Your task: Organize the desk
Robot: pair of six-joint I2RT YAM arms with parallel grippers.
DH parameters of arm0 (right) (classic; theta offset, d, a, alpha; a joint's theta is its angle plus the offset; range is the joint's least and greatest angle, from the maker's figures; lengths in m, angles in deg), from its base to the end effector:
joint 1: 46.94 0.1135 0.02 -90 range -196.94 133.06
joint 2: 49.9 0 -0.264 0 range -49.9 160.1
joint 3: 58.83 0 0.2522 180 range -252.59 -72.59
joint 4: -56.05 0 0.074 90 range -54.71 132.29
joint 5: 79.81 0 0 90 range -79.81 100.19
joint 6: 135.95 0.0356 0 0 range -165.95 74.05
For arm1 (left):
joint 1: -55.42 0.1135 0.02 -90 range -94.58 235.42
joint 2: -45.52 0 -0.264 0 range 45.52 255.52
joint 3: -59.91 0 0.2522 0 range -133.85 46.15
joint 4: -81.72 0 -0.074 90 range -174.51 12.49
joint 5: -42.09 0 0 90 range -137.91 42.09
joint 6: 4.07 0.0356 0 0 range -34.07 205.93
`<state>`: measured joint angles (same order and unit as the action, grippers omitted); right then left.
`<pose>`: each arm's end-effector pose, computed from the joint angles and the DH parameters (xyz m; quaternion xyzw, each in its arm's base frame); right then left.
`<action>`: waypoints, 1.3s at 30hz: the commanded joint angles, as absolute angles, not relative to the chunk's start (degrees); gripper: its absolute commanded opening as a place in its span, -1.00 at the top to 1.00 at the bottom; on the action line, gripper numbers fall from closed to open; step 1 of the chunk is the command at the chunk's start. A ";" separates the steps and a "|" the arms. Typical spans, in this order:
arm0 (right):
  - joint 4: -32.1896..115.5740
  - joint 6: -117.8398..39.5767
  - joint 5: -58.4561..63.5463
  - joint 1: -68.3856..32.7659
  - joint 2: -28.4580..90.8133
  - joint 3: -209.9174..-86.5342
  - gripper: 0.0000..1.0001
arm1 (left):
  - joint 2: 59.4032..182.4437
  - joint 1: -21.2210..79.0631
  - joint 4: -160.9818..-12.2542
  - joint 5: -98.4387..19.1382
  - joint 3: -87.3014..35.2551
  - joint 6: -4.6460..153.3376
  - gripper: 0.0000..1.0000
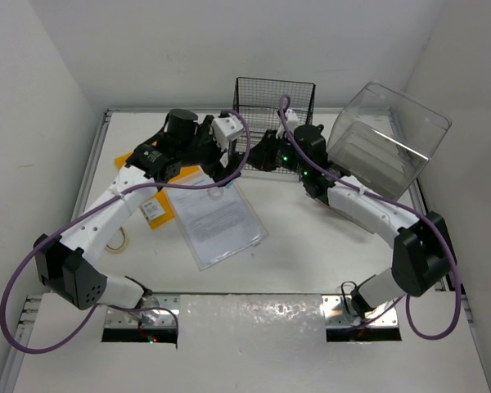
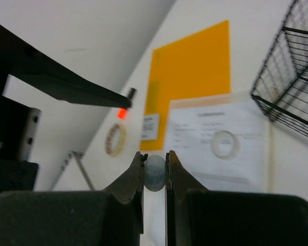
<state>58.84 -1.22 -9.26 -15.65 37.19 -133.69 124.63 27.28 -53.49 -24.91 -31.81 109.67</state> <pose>0.3008 0.1967 0.3061 -0.0205 0.7595 0.4939 0.4227 0.2638 -0.1569 0.3709 0.4619 0.7292 -0.1926 0.4667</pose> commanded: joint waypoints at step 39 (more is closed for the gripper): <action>10.56 -57.55 67.58 -18.28 49.93 -138.33 0.70 | 118.99 38.54 -49.62 -28.31 -26.19 109.21 -0.99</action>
